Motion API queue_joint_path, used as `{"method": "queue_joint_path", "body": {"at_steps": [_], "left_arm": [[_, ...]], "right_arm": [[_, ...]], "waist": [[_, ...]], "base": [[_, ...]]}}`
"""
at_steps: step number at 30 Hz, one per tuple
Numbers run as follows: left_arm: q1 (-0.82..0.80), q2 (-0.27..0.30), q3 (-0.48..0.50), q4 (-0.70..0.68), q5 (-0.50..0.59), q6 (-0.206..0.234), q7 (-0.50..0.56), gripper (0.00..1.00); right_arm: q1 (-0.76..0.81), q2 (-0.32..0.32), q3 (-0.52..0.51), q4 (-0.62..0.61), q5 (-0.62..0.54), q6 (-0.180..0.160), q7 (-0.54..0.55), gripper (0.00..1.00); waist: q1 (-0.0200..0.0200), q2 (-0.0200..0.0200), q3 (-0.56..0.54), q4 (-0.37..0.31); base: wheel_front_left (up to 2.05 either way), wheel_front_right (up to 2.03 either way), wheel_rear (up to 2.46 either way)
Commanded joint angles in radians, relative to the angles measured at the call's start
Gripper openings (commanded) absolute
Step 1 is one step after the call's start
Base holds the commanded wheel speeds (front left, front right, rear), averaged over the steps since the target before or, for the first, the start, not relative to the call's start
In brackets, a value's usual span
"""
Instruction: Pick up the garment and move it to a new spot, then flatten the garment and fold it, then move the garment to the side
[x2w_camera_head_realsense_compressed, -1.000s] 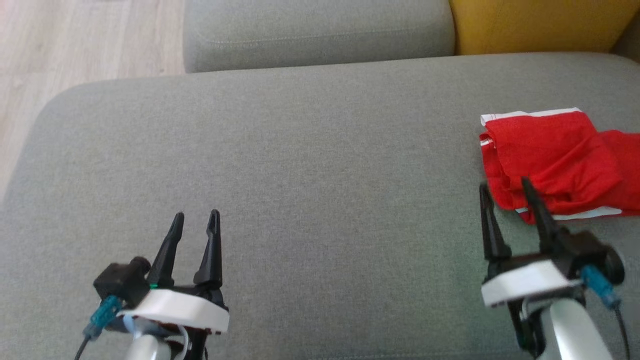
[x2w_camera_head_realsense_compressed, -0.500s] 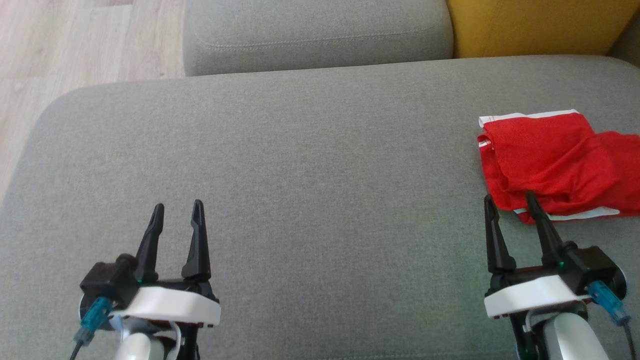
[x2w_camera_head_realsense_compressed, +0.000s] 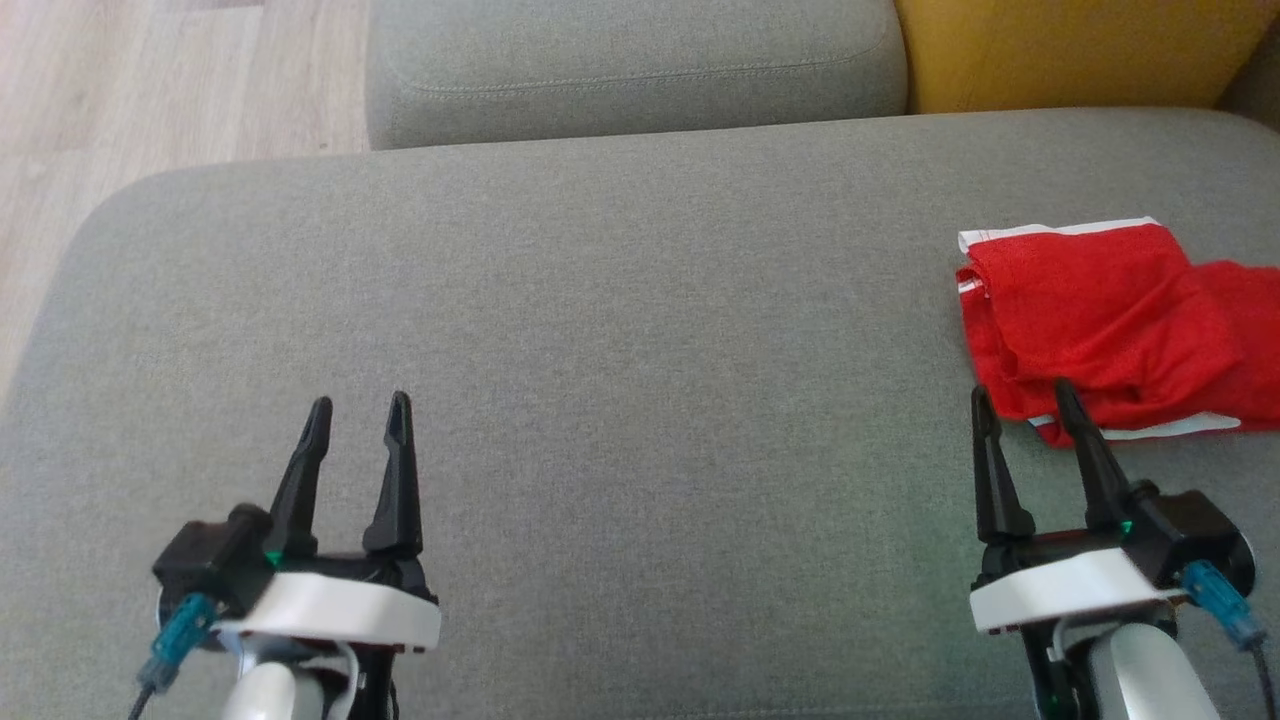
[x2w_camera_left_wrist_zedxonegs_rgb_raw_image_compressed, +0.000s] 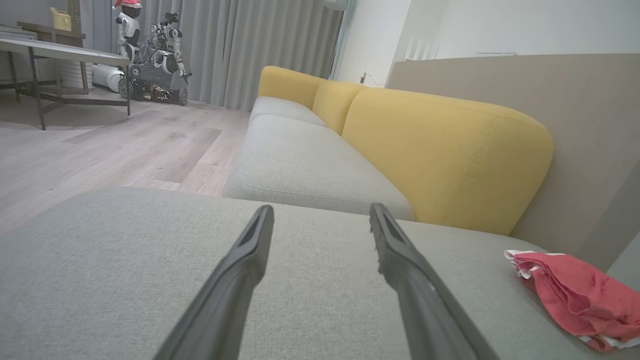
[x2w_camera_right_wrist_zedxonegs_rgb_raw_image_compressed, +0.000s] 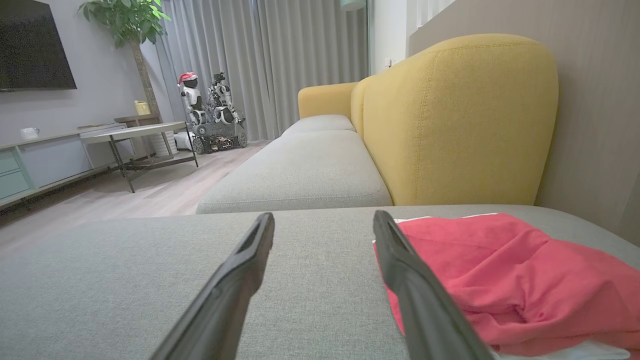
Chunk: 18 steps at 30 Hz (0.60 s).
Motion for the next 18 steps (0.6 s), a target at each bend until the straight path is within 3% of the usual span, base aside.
{"method": "queue_joint_path", "body": {"at_steps": [1, 13, 14, 18], "left_arm": [[-0.017, 0.003, 0.044, -0.046, -0.010, -0.005, -0.006, 1.00], [-0.003, 0.003, 0.056, -0.032, -0.037, -0.013, -0.006, 1.00], [0.028, 0.000, 0.023, 0.002, -0.036, -0.008, 0.000, 0.00], [0.038, -0.001, 0.022, 0.035, -0.045, -0.008, 0.002, 0.00]], "right_arm": [[-0.030, -0.002, 0.025, -0.040, 0.012, 0.002, -0.012, 1.00], [-0.035, -0.002, 0.038, -0.033, 0.018, 0.002, -0.012, 1.00], [0.000, 0.000, 0.010, 0.002, 0.009, 0.000, 0.000, 0.00], [0.007, 0.001, 0.011, 0.031, 0.018, 0.000, 0.003, 0.00]], "waist": [[0.0000, -0.0001, 0.000, 0.000], [0.0000, -0.0001, 0.002, -0.004], [0.0000, -0.0001, 0.002, -0.004], [0.0000, -0.0001, 0.002, -0.004]], "base": [[0.00, 0.00, 0.00], [0.00, 0.00, 0.00], [0.00, 0.00, 0.00], [0.00, 0.00, 0.00]]}}
